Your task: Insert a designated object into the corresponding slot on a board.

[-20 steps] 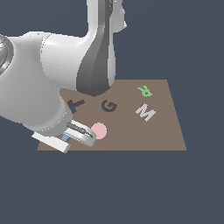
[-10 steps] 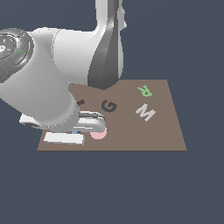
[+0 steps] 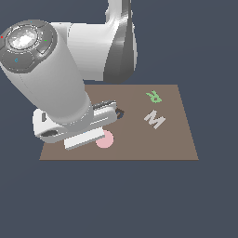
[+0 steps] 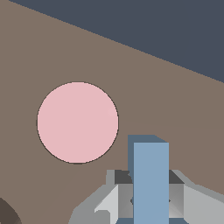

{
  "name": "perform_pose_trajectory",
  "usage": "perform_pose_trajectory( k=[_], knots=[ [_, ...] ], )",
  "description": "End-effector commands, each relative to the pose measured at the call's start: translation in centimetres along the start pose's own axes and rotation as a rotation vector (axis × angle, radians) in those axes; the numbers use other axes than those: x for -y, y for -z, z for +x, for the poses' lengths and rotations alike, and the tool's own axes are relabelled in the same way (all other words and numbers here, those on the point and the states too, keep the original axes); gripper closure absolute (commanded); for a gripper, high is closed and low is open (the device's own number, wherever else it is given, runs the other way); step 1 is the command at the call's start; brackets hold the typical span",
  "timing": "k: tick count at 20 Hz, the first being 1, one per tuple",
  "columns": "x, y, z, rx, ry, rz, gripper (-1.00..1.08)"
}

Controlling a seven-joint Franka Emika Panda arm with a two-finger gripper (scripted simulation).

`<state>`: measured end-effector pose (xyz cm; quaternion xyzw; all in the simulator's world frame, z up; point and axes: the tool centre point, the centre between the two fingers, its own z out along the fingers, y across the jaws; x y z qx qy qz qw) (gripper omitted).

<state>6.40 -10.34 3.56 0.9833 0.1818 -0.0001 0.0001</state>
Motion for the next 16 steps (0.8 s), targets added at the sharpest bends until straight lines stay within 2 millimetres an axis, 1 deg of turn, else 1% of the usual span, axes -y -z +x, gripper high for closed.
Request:
perform_pose_trajectory(
  k=[1, 9, 16],
  knots=[
    [0.5, 0.1, -0.4, -0.001, 0.109, -0.001, 1.08],
    [1.7, 0.1, -2.2, -0.001, 0.443, -0.001, 1.08],
    [2.2, 0.2, -3.9, -0.001, 0.727, -0.001, 1.08]
  ],
)
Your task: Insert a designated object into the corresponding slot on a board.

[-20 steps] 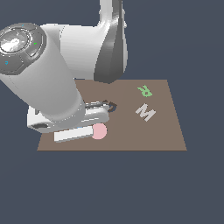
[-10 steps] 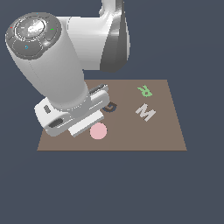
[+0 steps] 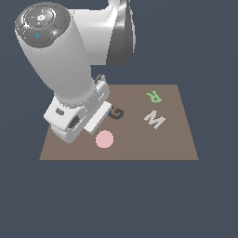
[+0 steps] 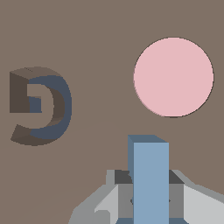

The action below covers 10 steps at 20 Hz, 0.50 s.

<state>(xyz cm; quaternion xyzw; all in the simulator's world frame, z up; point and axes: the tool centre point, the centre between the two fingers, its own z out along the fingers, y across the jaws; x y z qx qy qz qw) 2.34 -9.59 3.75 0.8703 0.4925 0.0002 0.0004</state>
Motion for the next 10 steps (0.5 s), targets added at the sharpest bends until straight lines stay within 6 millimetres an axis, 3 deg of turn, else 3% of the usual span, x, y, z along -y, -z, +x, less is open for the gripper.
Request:
perform_pose_trajectory(
  k=[1, 10],
  knots=[
    [0.5, 0.0, -0.4, 0.0, 0.103, -0.001, 1.08],
    [1.7, 0.1, -2.3, 0.0, 0.454, -0.001, 1.08]
  ],
)
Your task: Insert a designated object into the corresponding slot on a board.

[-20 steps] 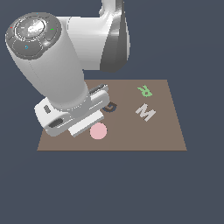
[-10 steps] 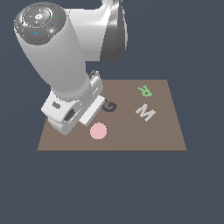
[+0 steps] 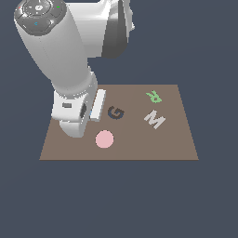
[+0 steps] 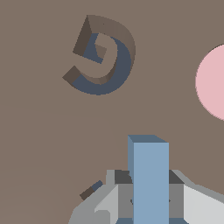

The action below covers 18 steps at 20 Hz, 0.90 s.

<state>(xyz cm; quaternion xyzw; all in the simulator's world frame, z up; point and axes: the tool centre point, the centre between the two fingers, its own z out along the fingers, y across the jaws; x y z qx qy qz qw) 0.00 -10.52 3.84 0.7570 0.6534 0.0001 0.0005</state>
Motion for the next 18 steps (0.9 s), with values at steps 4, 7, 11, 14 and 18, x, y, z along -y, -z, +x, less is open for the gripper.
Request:
perform_pose_trajectory(
  k=[4, 7, 11, 14, 18],
  knots=[
    [0.9, 0.1, -1.0, 0.0, 0.208, -0.001, 1.08],
    [1.2, 0.1, -1.5, 0.0, 0.304, 0.0, 1.08],
    [1.5, 0.1, -2.2, 0.0, 0.411, 0.0, 1.08],
    [1.7, 0.1, -2.6, 0.0, 0.478, 0.0, 1.08],
    [1.8, 0.1, -3.1, 0.001, 0.549, 0.0, 1.08]
  ],
)
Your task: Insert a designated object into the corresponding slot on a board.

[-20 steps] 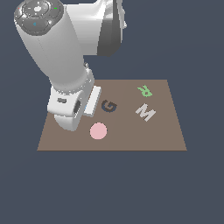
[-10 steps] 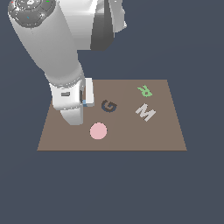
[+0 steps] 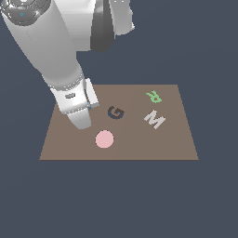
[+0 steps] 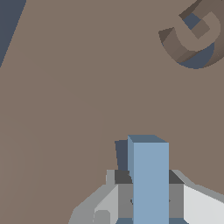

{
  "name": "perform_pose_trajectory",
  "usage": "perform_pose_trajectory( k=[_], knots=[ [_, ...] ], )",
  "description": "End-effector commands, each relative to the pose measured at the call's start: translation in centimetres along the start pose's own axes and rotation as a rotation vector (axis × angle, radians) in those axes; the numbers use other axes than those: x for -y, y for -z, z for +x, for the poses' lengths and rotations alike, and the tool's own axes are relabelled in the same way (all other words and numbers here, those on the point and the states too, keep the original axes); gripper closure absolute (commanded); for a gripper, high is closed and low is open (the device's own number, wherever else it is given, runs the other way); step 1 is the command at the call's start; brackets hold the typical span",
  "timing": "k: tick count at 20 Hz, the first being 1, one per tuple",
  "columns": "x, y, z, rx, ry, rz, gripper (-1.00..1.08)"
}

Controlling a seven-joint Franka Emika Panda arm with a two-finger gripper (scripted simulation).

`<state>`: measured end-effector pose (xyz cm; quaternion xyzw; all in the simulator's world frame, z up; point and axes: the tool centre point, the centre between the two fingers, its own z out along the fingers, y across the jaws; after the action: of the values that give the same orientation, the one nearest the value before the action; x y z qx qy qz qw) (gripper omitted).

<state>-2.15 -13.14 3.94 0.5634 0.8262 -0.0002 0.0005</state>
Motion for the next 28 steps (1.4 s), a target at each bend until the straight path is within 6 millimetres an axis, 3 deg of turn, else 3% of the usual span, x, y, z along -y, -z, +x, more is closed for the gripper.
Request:
perform_pose_trajectory(
  k=[1, 14, 20, 21, 28],
  knots=[
    [0.2, 0.0, -0.2, 0.0, 0.043, 0.0, 1.08],
    [0.5, 0.0, -0.6, 0.0, 0.112, 0.0, 1.08],
    [0.5, -1.0, -0.6, 0.0, 0.116, -0.001, 1.08],
    [0.5, -1.0, -0.6, 0.0, 0.116, -0.001, -0.92],
    [0.5, -1.0, -0.6, 0.0, 0.116, -0.001, -0.92]
  ],
)
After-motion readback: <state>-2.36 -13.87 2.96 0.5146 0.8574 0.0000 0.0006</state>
